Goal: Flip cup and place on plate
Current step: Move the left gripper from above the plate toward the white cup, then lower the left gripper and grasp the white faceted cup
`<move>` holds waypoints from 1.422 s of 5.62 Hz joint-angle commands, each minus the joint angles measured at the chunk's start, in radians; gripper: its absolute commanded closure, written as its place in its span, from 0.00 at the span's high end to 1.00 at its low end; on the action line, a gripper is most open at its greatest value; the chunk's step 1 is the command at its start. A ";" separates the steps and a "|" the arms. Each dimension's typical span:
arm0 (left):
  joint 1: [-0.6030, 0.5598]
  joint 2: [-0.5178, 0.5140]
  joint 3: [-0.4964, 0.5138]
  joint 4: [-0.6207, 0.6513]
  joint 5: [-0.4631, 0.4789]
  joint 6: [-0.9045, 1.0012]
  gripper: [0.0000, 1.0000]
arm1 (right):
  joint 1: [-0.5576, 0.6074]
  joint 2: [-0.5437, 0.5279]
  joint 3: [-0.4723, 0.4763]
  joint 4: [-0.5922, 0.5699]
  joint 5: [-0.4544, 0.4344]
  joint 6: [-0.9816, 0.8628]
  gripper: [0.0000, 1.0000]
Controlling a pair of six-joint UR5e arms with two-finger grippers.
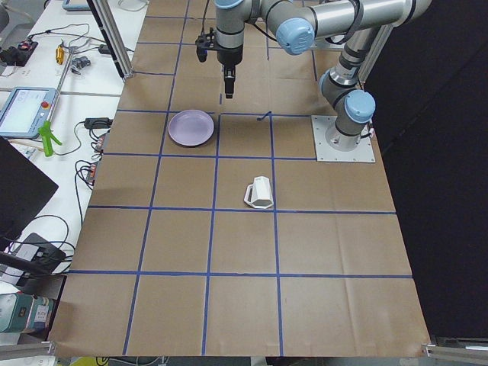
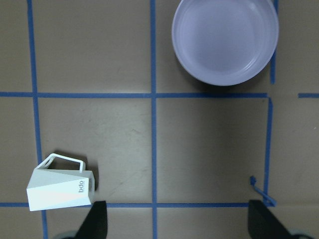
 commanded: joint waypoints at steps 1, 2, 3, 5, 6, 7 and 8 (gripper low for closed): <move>0.261 -0.059 -0.033 -0.010 -0.047 0.328 0.99 | 0.000 0.000 0.000 0.000 0.000 0.000 1.00; 0.355 -0.127 -0.033 -0.007 -0.095 0.446 0.99 | 0.000 0.000 0.000 0.000 0.000 0.000 1.00; 0.433 -0.204 -0.031 -0.006 -0.127 0.564 0.99 | 0.000 0.000 0.000 0.000 0.000 0.000 1.00; 0.560 -0.356 -0.021 -0.007 -0.225 0.719 0.99 | 0.000 0.000 0.000 0.000 0.000 0.000 1.00; 0.578 -0.411 -0.022 -0.015 -0.253 0.849 0.99 | 0.000 0.000 0.000 0.000 0.000 0.000 1.00; 0.609 -0.479 -0.013 -0.021 -0.294 0.944 0.99 | 0.000 0.000 0.000 0.000 0.000 0.000 1.00; 0.641 -0.522 -0.016 -0.050 -0.298 0.953 0.99 | 0.000 0.000 0.000 0.000 0.000 0.000 1.00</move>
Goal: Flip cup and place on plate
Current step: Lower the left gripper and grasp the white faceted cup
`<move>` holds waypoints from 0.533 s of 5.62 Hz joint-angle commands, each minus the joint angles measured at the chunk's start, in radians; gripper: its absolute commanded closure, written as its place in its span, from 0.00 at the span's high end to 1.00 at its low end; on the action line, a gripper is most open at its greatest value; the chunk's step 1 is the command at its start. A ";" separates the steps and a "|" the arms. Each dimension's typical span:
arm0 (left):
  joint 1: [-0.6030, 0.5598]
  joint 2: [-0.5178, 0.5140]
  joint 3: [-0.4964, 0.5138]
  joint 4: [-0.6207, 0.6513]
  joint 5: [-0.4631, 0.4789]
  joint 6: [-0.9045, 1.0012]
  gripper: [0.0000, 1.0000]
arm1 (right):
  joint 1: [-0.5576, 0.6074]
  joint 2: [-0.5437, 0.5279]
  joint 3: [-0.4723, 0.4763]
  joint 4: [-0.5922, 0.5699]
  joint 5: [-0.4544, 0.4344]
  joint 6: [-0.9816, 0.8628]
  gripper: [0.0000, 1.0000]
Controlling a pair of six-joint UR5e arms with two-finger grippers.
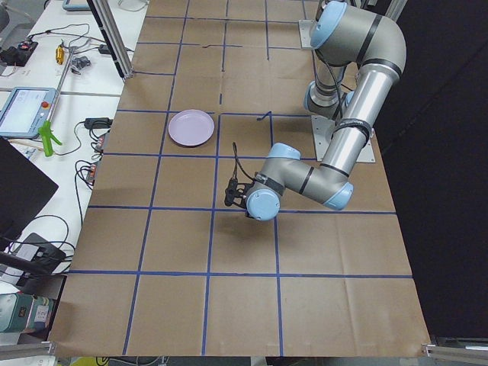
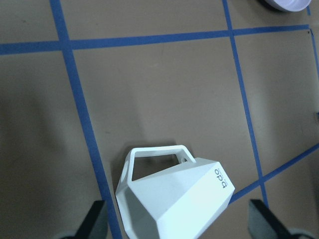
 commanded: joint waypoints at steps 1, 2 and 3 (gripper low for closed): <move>0.035 -0.069 -0.017 -0.072 -0.013 0.032 0.99 | 0.000 0.000 0.000 0.000 0.000 0.000 1.00; 0.045 -0.100 -0.015 -0.114 -0.011 0.029 0.98 | 0.000 0.000 0.000 0.000 0.000 0.000 1.00; 0.045 -0.103 -0.015 -0.146 -0.013 0.031 0.81 | 0.000 0.000 0.000 0.000 0.000 0.000 1.00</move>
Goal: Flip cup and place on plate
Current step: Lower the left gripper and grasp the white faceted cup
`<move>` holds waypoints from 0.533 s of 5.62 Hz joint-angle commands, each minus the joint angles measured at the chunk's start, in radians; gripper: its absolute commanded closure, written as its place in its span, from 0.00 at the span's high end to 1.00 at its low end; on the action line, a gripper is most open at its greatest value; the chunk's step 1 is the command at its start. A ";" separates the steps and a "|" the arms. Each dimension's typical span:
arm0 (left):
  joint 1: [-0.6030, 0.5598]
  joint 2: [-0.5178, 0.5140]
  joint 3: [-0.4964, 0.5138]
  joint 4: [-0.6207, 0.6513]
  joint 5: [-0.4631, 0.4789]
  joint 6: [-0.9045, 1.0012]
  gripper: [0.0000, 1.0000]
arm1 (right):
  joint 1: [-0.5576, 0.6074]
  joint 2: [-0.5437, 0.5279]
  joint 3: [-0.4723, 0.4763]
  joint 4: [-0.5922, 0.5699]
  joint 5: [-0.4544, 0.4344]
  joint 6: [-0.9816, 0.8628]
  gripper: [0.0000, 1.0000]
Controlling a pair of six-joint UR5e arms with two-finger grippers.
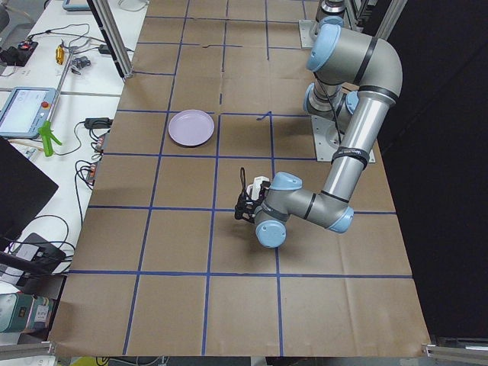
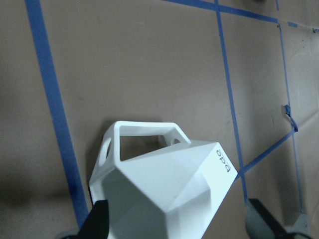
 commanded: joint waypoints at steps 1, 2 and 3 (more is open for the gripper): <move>0.001 -0.006 0.001 -0.050 -0.001 0.002 0.42 | 0.000 0.000 0.000 0.000 0.000 0.000 1.00; -0.003 0.013 0.005 -0.115 -0.042 0.001 0.17 | 0.000 0.000 0.000 0.000 0.000 0.000 1.00; -0.011 0.032 0.024 -0.140 -0.059 -0.004 0.01 | 0.000 0.000 0.000 0.000 0.000 0.000 1.00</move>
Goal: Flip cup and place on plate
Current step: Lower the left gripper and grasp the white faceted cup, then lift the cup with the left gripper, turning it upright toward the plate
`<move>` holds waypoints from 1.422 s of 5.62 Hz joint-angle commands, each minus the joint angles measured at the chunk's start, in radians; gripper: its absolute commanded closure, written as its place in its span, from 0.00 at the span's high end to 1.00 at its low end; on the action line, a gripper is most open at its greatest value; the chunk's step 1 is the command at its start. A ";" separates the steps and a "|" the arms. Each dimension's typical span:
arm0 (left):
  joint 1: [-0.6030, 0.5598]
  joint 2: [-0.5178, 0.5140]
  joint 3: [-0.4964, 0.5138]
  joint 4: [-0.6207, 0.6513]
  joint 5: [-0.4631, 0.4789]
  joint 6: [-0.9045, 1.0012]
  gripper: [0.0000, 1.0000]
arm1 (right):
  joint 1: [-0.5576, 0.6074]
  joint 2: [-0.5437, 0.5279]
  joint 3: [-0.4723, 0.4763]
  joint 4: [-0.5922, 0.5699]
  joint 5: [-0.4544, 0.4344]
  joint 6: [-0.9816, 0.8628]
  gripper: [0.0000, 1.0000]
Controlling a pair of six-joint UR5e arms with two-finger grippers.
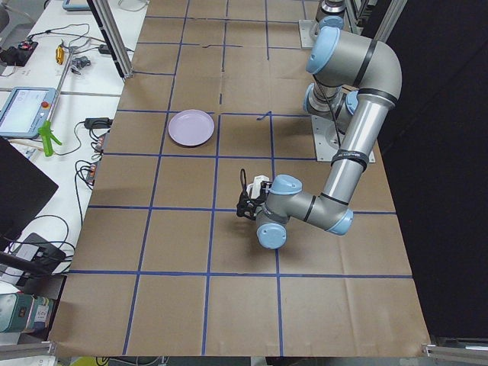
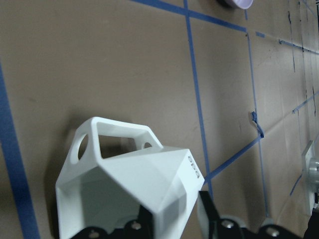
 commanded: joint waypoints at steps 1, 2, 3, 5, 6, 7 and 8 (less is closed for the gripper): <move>-0.012 0.065 0.011 -0.047 -0.057 -0.017 0.00 | 0.000 0.000 0.000 0.000 0.000 0.000 1.00; -0.052 0.137 0.013 -0.047 -0.068 -0.053 0.00 | 0.000 0.000 0.000 0.000 0.000 0.000 1.00; -0.134 0.245 0.014 -0.043 -0.070 -0.140 0.00 | 0.000 0.000 0.000 0.000 0.000 0.000 1.00; -0.325 0.411 0.011 0.001 -0.059 -0.329 0.01 | 0.000 0.000 0.000 0.000 0.000 0.000 1.00; -0.453 0.461 0.007 0.106 -0.053 -0.450 0.01 | 0.000 0.000 0.000 0.000 0.000 0.000 1.00; -0.569 0.464 -0.006 0.218 -0.053 -0.565 0.01 | 0.000 0.000 0.000 0.000 0.000 0.000 1.00; -0.693 0.426 -0.024 0.400 -0.020 -0.650 0.01 | 0.000 0.000 0.000 0.000 0.000 0.000 1.00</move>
